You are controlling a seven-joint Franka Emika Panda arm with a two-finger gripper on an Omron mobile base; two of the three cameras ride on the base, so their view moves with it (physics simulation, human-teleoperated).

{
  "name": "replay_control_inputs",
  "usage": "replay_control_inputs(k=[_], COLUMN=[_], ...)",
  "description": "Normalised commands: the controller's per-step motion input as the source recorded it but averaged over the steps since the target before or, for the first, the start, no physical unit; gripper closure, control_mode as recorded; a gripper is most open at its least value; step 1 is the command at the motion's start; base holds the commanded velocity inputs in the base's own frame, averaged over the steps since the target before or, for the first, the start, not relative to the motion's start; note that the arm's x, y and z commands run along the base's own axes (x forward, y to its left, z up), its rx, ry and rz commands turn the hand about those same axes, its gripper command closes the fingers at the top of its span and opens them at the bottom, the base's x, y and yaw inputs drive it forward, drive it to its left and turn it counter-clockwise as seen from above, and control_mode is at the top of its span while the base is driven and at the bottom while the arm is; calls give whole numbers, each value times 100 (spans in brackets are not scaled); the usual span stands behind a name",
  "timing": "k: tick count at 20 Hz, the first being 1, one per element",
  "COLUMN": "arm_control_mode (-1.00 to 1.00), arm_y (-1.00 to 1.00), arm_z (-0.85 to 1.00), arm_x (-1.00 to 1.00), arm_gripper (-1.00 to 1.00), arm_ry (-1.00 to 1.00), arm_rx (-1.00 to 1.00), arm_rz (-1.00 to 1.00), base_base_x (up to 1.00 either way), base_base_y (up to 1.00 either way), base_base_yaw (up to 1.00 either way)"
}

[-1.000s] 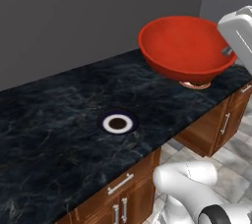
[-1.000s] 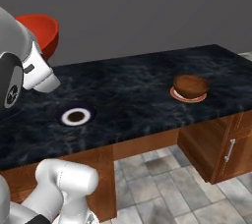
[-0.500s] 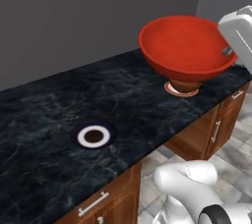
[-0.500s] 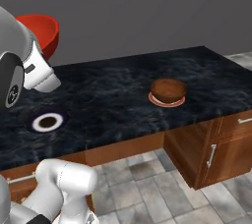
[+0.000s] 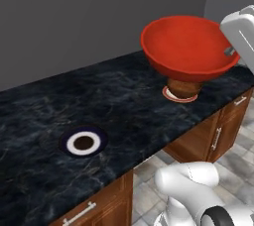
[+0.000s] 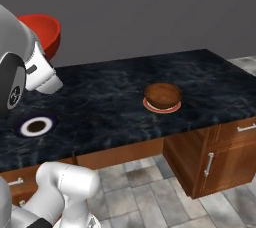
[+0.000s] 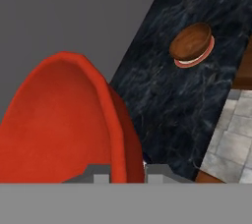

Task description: Move the bowls from the cabinet to the plates on the dining table.

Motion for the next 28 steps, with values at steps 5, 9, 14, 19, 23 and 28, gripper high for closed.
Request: replay_control_inputs(k=[5,9,14,19,23,28], arm_control_mode=[100,100,100,100,100,100], arm_y=[0,0,0,0,0,0], arm_z=[0,0,0,0,0,0], arm_x=[0,0,0,0,0,0], arm_gripper=[100,100,100,100,100,100], arm_ry=[0,0,0,0,0,0], arm_rx=[0,0,0,0,0,0], arm_rz=[0,0,0,0,0,0], base_base_x=[6,6,8,8,8,12], base_base_y=[0,0,0,0,0,0], base_base_yaw=[25,25,25,25,25,24])
